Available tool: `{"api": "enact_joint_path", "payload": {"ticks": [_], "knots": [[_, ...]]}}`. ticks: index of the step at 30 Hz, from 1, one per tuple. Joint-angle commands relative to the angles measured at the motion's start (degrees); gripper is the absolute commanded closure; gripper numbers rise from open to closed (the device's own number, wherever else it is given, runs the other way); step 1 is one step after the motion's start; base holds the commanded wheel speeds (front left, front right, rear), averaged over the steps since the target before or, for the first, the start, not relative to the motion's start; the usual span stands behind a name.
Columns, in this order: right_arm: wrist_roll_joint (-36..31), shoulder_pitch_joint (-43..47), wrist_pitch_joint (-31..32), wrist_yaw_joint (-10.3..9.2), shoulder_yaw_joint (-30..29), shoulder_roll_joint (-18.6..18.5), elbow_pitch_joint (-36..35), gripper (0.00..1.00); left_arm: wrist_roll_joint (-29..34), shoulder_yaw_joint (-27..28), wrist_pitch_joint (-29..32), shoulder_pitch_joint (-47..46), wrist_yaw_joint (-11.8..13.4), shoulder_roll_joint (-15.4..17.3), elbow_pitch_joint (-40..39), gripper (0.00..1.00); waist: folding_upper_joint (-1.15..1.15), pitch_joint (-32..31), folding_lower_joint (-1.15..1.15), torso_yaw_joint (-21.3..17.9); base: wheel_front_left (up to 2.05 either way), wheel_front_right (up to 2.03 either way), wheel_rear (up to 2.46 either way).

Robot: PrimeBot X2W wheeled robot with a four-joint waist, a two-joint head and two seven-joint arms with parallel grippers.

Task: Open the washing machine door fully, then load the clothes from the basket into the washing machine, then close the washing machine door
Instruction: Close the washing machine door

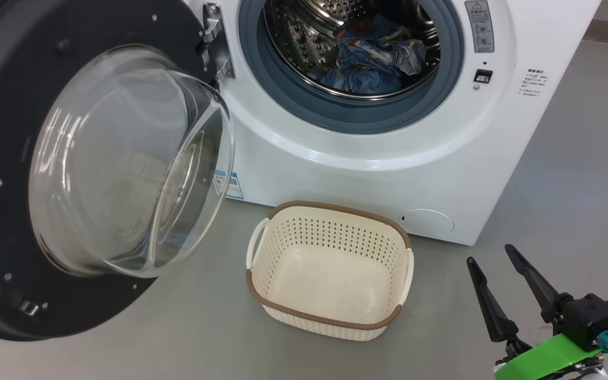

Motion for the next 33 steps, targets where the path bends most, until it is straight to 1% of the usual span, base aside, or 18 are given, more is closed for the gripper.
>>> {"api": "enact_joint_path", "payload": {"ticks": [1,14,33], "knots": [[-0.1,-1.2,-0.3,0.09,1.0,-0.7,-1.4,0.00,-0.1,-1.0,1.7,1.4,0.6,0.8,-1.0,1.00,0.00,0.0,0.00,-0.1,0.00,0.00,0.00],[-0.3,-1.6,-0.3,0.09,1.0,-0.2,-1.3,0.00,-0.4,-1.5,4.0,2.8,1.6,0.7,-3.3,1.00,0.00,-0.1,0.00,-0.8,0.00,0.00,0.00],[-0.1,-1.5,-0.3,0.09,1.2,0.3,-1.2,0.00,0.2,-2.8,5.6,3.3,3.3,0.9,-6.6,1.00,0.00,-0.8,0.00,-3.4,0.00,0.00,0.00]]}}
